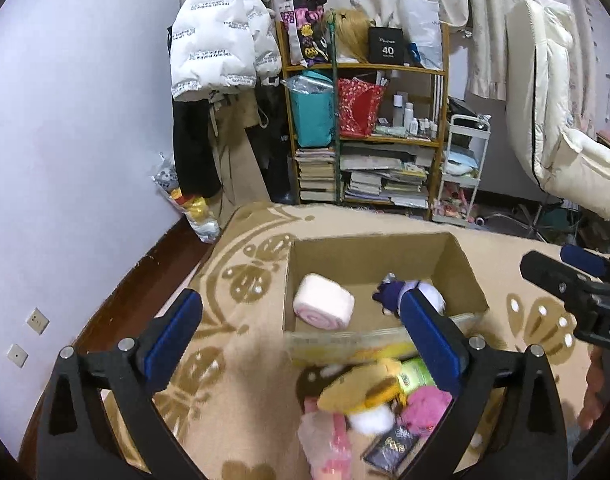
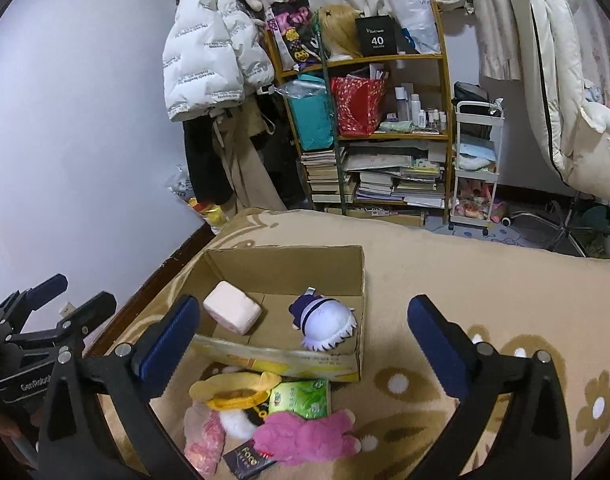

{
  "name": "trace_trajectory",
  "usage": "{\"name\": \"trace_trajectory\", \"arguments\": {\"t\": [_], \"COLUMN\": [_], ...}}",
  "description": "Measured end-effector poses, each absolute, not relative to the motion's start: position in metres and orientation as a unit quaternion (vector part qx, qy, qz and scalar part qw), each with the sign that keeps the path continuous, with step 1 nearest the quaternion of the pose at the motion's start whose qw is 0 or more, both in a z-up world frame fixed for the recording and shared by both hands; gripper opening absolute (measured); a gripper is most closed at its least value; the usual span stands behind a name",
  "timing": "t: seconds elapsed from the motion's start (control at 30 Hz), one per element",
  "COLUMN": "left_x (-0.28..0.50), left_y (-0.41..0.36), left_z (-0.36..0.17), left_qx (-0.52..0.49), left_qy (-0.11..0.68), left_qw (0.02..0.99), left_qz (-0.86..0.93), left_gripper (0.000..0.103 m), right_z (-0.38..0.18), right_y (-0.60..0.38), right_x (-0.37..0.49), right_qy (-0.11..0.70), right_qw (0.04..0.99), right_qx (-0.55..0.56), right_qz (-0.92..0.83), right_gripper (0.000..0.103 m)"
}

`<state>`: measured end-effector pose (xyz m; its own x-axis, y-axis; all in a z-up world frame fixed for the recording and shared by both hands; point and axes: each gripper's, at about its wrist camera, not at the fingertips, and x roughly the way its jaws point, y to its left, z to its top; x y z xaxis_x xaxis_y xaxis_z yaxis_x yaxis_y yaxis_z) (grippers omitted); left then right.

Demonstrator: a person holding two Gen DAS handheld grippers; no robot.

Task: Organize soft objects
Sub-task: 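Withdraw both tools from the box back toward the pile, then grasp the pink teddy bear with the right tool while the left tool grasps the pink plastic-wrapped bundle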

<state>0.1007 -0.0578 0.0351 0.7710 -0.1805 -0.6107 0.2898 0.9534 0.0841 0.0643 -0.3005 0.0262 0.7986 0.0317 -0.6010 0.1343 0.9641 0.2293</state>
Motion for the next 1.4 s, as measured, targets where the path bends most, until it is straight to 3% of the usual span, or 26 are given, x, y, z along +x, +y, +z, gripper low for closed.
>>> {"name": "trace_trajectory", "arguments": {"t": [0.4, 1.4], "left_x": [0.079, 0.136], "left_y": [-0.036, -0.028], "left_z": [-0.006, -0.148], "left_qx": [0.066, 0.032], "left_qy": [0.382, 0.561], "left_qw": [0.915, 0.823], "left_qz": [-0.114, -0.086], "left_gripper": [0.099, 0.099], "right_z": [0.011, -0.111], "right_y": [-0.280, -0.257], "right_x": [0.035, 0.060], "right_qy": [0.337, 0.471], "right_qw": [0.935, 0.877], "right_qx": [0.108, 0.096], "right_qz": [-0.016, -0.007], "right_gripper": [0.103, 0.103]}}
